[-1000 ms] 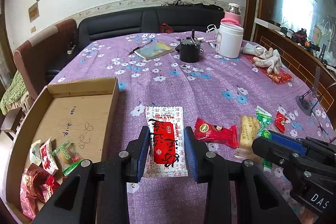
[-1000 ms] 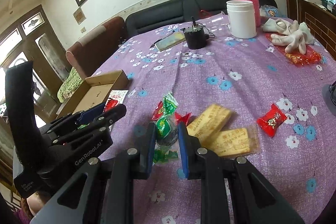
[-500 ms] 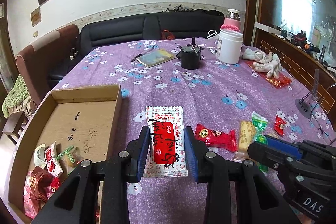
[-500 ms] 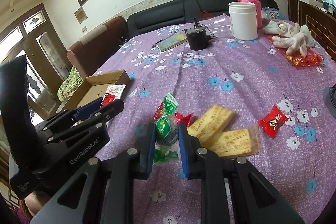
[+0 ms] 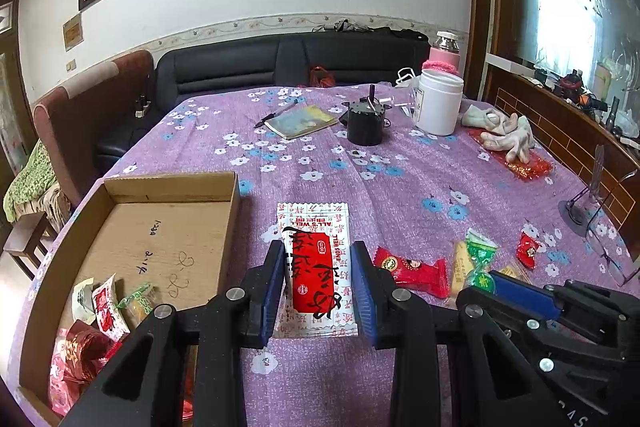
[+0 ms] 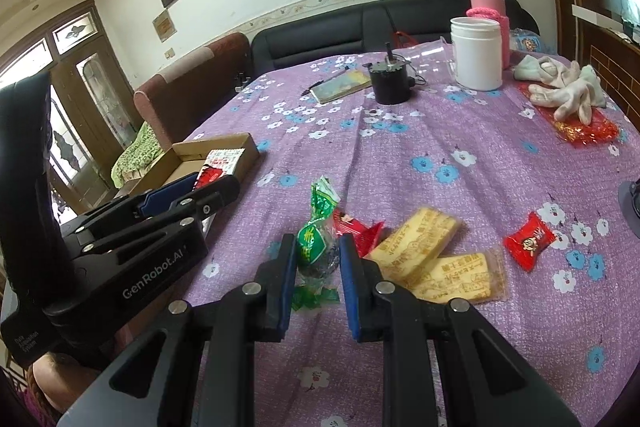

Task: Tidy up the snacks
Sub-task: 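Carry the green candy and white-red packet over the cardboard tray with both grippers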

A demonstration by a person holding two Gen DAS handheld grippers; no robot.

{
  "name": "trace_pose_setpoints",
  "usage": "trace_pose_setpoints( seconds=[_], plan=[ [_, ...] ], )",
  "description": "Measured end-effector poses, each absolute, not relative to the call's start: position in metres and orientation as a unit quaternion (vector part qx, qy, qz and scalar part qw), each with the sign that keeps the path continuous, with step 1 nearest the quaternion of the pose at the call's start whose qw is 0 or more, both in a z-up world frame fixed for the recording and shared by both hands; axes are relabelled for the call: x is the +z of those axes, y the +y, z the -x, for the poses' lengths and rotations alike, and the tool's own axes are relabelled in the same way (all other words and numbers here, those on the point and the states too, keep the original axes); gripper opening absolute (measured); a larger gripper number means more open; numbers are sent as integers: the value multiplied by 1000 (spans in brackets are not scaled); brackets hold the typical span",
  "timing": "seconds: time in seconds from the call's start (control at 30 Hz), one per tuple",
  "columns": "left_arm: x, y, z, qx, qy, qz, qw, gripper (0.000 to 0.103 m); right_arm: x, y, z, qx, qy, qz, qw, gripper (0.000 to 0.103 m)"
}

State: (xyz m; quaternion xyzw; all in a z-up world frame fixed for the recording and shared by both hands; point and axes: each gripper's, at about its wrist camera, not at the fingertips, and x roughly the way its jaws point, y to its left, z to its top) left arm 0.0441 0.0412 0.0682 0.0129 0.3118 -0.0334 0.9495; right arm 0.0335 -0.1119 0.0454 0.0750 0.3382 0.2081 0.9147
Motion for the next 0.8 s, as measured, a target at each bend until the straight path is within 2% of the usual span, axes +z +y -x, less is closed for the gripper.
trace_pose_setpoints(
  seconds=[0.33,0.8],
  plan=[
    [87,65,-40,-27,288,19,957,35,46,-97,-29,216,319,-52,922,20],
    [98,137,-56,48,298,82,950,35,58,-49,-28,269,356,-59,893,21]
  ],
)
